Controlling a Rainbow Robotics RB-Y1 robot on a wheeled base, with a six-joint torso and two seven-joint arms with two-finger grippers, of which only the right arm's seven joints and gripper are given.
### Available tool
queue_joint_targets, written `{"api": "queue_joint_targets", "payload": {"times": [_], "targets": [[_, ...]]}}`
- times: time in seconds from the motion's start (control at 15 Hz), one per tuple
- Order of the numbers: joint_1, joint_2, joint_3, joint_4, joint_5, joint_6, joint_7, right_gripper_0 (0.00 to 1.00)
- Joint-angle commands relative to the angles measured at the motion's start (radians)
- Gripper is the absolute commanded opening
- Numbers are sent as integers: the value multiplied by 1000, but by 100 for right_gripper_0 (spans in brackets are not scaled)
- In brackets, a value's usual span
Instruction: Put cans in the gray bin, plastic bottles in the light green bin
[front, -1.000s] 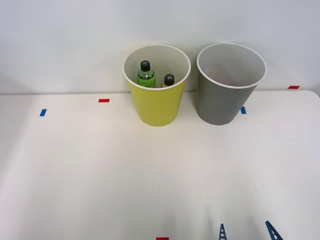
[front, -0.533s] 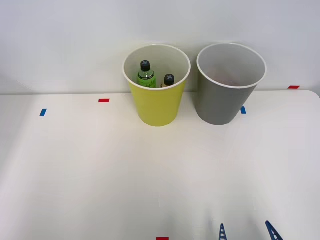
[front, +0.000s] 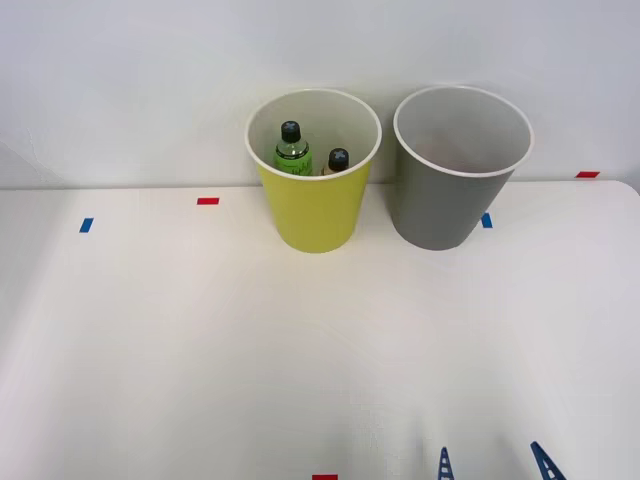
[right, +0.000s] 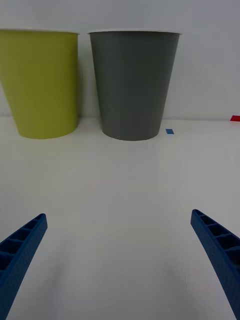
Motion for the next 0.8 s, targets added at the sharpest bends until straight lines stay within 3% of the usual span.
{"api": "queue_joint_targets", "payload": {"times": [0.07,0.8], "targets": [[0,0,0,0,0,0,0,100],[0,0,0,0,0,0,0,100]]}}
